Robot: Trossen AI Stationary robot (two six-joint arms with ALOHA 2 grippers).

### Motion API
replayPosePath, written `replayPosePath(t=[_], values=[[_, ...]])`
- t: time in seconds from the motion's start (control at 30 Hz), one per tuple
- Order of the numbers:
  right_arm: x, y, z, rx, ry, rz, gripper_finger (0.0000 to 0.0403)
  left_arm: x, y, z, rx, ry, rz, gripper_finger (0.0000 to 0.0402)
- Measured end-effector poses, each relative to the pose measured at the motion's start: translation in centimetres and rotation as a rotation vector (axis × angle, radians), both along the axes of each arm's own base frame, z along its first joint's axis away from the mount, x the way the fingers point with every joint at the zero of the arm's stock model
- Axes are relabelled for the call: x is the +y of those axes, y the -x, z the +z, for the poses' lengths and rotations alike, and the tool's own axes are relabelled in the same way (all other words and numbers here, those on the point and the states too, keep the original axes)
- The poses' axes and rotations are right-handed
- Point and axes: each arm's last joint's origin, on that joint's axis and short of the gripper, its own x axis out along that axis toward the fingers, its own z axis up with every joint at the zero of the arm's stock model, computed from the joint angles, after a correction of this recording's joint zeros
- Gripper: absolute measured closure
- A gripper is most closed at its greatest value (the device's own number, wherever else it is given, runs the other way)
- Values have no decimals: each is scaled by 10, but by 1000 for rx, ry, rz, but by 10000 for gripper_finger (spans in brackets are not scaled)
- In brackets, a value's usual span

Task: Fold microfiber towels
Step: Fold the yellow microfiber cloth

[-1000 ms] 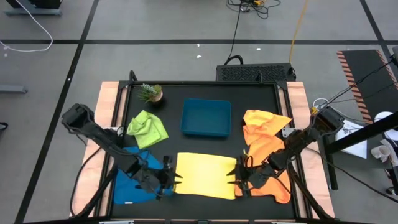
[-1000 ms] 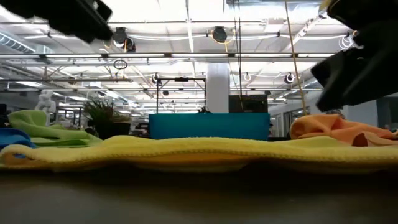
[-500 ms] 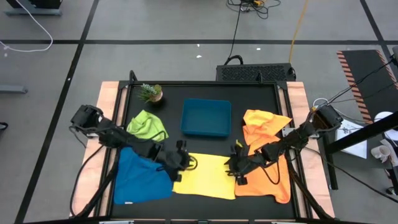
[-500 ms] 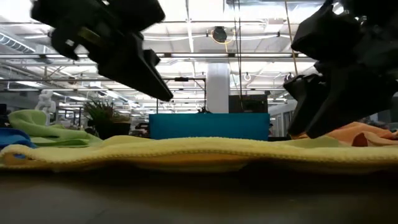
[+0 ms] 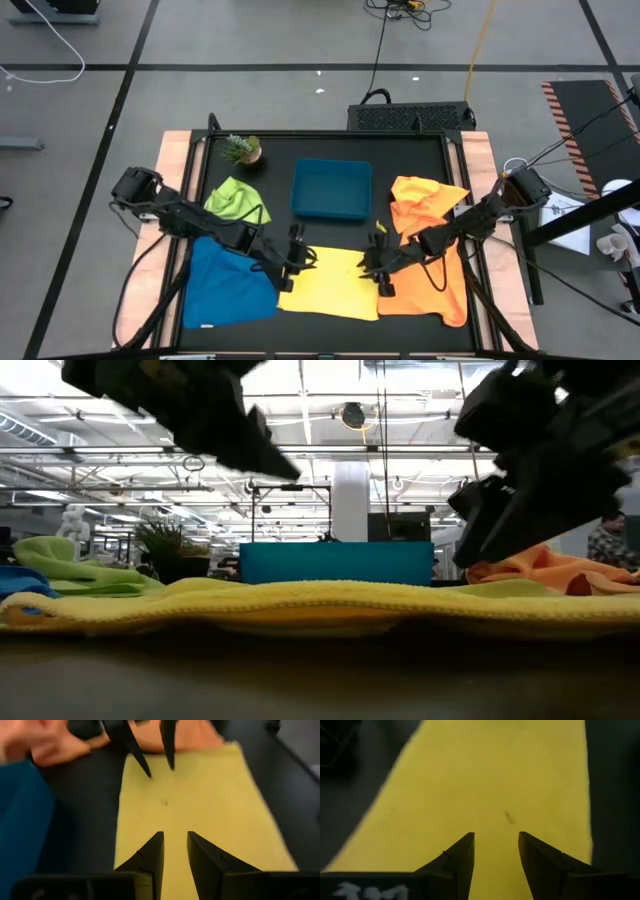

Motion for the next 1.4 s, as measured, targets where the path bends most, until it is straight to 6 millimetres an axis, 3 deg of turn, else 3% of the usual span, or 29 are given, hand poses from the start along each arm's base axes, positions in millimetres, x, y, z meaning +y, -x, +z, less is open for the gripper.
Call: replayPosePath(t=[0.33,0.53,0.73,0.9,1.13,1.4], values=[[35,13,11,-213,79,-149,259,-5,-4,7,-105,-35,-48,314],[50,20,19,-336,96,-221,259,-22,-2,11,-167,16,-101,314],[59,25,23,-374,3,-264,259,-45,7,11,-185,40,-159,314],[64,29,23,-365,-51,-271,259,-65,20,7,-176,29,-232,314],[59,26,20,-322,-117,-312,259,-80,55,-16,-279,-61,-107,314],[42,18,8,-259,-72,-399,259,-65,88,-43,-358,59,-71,314]])
